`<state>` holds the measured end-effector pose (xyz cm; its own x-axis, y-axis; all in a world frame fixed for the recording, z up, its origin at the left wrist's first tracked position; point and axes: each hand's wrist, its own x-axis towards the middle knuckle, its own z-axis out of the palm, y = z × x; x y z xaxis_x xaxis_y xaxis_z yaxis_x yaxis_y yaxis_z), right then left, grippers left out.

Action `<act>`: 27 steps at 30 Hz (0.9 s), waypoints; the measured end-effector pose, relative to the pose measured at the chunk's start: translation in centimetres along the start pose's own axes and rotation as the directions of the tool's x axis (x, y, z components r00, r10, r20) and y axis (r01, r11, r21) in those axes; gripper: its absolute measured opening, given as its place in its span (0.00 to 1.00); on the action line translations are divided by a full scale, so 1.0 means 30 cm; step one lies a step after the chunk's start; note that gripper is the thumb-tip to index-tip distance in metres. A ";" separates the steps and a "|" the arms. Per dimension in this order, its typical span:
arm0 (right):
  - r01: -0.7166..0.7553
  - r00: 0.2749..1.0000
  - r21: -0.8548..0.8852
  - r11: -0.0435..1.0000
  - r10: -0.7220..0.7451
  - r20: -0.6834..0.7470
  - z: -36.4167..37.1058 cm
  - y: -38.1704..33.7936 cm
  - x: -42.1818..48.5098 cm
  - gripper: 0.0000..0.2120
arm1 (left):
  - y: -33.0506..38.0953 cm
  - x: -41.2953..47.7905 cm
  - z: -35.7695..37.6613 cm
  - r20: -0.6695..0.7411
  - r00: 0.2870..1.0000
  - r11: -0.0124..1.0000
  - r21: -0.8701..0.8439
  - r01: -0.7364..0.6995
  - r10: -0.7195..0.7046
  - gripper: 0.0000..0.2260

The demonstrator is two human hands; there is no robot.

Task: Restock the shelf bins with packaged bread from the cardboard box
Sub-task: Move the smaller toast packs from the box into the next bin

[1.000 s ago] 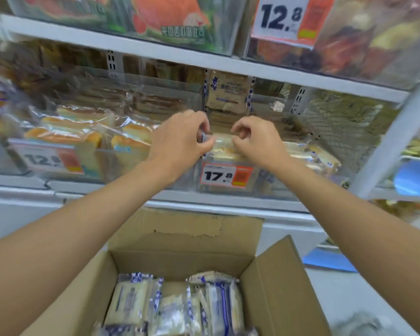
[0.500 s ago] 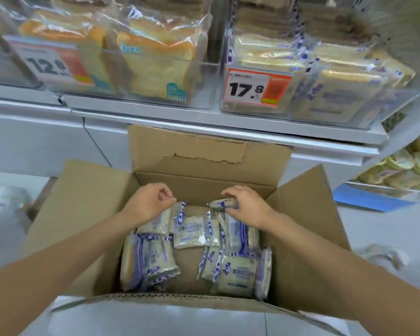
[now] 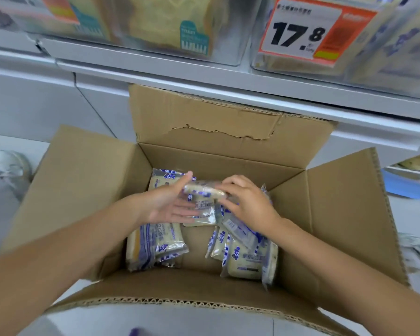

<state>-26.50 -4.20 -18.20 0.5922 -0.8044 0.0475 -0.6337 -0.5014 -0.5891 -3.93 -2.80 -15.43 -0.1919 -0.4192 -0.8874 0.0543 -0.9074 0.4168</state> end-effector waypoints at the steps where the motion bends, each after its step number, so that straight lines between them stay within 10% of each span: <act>1: 0.029 0.993 0.025 0.999 -0.031 0.111 -0.004 -0.032 0.002 0.19 | 0.003 0.014 0.005 -0.004 1.000 0.999 -0.053 0.004 -0.004 0.18; 10: -0.629 0.777 0.369 0.684 0.546 0.314 -0.061 -0.015 0.021 0.38 | -0.025 -0.035 -0.044 -0.016 0.979 0.948 0.253 -0.194 0.204 0.23; 16: -0.662 0.732 0.660 0.355 0.493 0.470 -0.064 -0.049 0.027 0.14 | -0.018 -0.051 -0.037 -0.108 0.942 0.946 -0.043 -0.323 0.317 0.23; 22: -0.618 0.711 0.085 0.782 0.510 0.484 0.024 0.031 -0.015 0.37 | -0.065 -0.018 -0.089 -0.134 0.942 0.950 0.094 -0.297 0.308 0.13; 27: -0.416 0.693 -0.381 0.826 0.559 0.456 0.179 0.045 -0.064 0.35 | -0.126 0.008 -0.131 -0.177 0.932 0.947 0.113 -0.300 0.316 0.12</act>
<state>-25.82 -1.63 -23.40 0.2826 -0.6922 -0.6641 -0.9592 -0.2010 -0.1987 -0.33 0.40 -18.00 0.0117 -0.6833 -0.7300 -0.0021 -0.7301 0.6834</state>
